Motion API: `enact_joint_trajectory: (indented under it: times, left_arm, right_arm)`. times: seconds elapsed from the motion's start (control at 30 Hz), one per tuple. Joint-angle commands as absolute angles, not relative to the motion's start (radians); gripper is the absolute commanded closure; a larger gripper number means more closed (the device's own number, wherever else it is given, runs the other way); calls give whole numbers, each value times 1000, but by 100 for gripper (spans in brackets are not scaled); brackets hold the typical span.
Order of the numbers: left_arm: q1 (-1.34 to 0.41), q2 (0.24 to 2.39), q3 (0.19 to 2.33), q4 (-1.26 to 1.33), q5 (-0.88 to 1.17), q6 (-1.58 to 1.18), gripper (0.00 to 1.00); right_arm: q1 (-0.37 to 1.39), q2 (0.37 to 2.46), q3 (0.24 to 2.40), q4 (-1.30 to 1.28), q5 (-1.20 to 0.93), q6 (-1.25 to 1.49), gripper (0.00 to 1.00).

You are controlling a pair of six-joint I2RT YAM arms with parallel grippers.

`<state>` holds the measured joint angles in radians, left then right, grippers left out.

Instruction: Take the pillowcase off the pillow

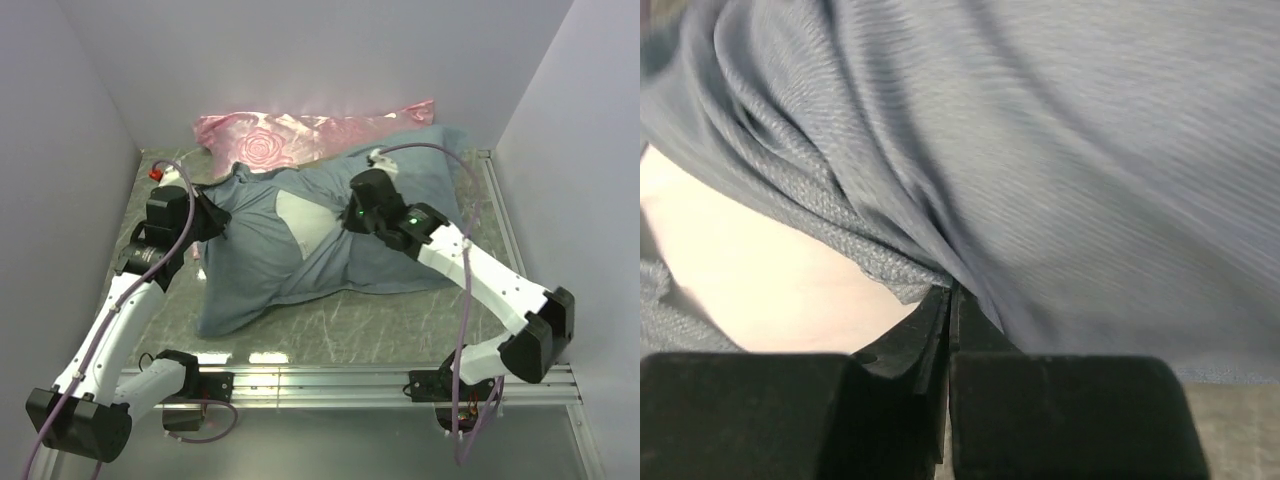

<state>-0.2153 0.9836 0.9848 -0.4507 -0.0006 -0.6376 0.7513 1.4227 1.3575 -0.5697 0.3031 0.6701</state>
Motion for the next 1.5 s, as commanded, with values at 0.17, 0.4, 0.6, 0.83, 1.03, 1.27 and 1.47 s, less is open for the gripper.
enact_joint_trajectory:
  times: [0.17, 0.4, 0.6, 0.83, 1.03, 1.27, 1.47]
  left_arm:
    - [-196, 971, 1057, -560, 84, -560, 86]
    - [-227, 1019, 974, -485, 227, -571, 99]
    - [-249, 1025, 995, -506, 169, -537, 67]
    - [-252, 1006, 1191, -606, 57, -482, 26]
    - [-441, 1035, 1264, -643, -188, -627, 22]
    - [-716, 1196, 1268, -623, -498, -857, 17]
    - [-839, 1369, 1362, -716, -713, -988, 15]
  right_arm:
    - [591, 1301, 1399, -653, 431, 667, 100]
    - [629, 1414, 1344, -604, 371, 647, 100]
    - [683, 1446, 1328, -590, 389, 637, 85]
    - [767, 1493, 1393, -653, 463, 635, 68]
    - [782, 1503, 1404, -655, 468, 646, 64]
    - [785, 1494, 1399, -646, 459, 655, 62]
    - [784, 1479, 1387, -657, 465, 647, 61]
